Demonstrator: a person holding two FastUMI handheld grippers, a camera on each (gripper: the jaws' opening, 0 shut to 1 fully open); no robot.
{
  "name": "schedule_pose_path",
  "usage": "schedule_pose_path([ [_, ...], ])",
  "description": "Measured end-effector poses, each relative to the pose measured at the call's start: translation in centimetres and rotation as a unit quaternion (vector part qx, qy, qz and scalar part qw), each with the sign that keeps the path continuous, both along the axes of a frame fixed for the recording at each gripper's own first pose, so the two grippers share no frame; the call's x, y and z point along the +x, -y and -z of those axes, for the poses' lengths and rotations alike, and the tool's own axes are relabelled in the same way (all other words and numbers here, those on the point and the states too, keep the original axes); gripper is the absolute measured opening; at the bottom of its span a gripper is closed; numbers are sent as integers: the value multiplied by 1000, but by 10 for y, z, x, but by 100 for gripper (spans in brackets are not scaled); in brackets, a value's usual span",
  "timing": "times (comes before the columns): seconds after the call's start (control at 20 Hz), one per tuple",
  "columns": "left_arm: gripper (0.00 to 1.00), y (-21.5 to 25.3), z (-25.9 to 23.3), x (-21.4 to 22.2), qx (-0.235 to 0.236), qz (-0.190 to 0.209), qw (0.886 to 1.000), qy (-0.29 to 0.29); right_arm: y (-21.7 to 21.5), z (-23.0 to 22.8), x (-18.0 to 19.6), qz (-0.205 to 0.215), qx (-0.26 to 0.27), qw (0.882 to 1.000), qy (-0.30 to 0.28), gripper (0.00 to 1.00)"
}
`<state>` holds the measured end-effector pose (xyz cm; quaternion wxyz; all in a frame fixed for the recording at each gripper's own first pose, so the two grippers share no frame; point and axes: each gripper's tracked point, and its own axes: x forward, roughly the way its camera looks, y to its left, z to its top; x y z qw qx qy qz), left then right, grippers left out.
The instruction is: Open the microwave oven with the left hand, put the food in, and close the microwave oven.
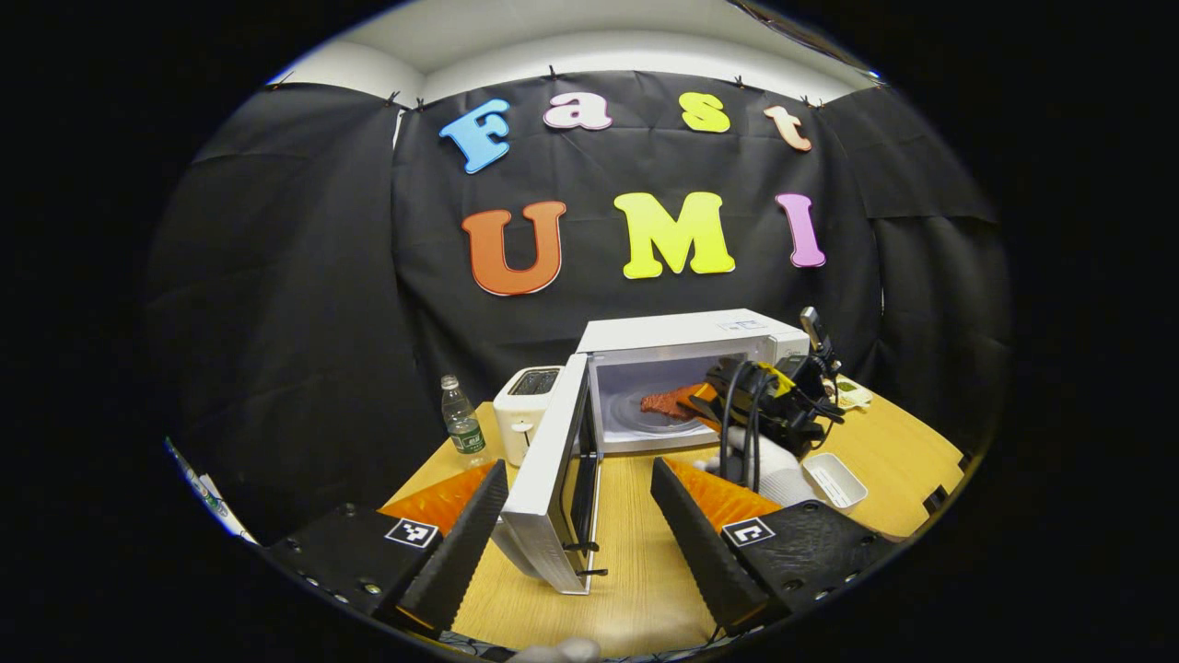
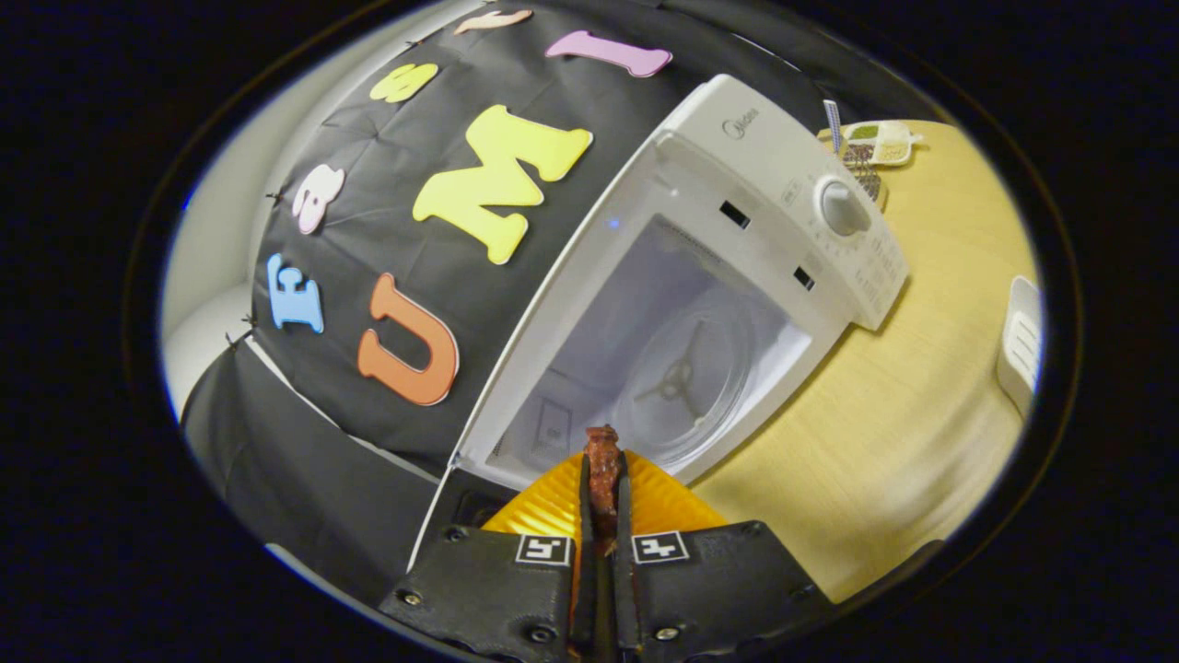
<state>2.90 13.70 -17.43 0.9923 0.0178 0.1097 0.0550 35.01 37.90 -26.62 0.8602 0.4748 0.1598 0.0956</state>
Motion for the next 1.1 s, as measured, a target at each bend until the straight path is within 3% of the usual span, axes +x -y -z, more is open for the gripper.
schedule_pose_path([
  [0.3, 96, -10, 14, 12, -19, -1, 1000, -14, -5, 29, 59, 56, 0, 998, -13, 12],
  [0.35, 96, -12, 11, 15, -19, 0, 1000, -7, -3, 29, 66, 59, 13, 998, -11, 4],
  [0.4, 96, -14, 12, 18, -18, 0, 1000, -5, -2, 33, 75, 67, 21, 997, -11, 12],
  [0.55, 96, -22, 17, 25, -19, -7, 1000, -3, -2, 48, 102, 88, 29, 995, -22, 12],
  [0.6, 96, -22, 17, 26, -22, -6, 1000, -2, -1, 53, 110, 94, 25, 995, -20, 13],
  [0.65, 96, -22, 17, 27, -22, -6, 1000, -1, -3, 56, 116, 99, 14, 995, -17, 5],
  [0.75, 96, -24, 16, 26, -18, -7, 1000, -2, -5, 59, 122, 97, -9, 995, -9, 7],
  [0.8, 96, -26, 16, 24, -19, -10, 1000, -1, -5, 66, 122, 97, -33, 995, -11, 18],
  [0.85, 96, -27, 16, 23, -21, -10, 1000, 0, -4, 68, 120, 90, -53, 994, -11, 12],
  [0.9, 96, -28, 17, 21, -23, -13, 1000, -1, -1, 68, 120, 89, -76, 993, -4, 14],
  [0.95, 96, -28, 18, 18, -24, -15, 1000, -3, 2, 66, 118, 86, -100, 991, 8, 30],
  [1.0, 96, -29, 18, 16, -24, -17, 1000, -4, 4, 60, 117, 83, -117, 989, 22, 29],
  [1.05, 96, -29, 18, 14, -24, -17, 1000, -5, 12, 55, 116, 90, -133, 987, 29, 51],
  [1.1, 96, -29, 18, 13, -23, -19, 1000, -7, 18, 53, 113, 96, -144, 985, 31, 60],
])
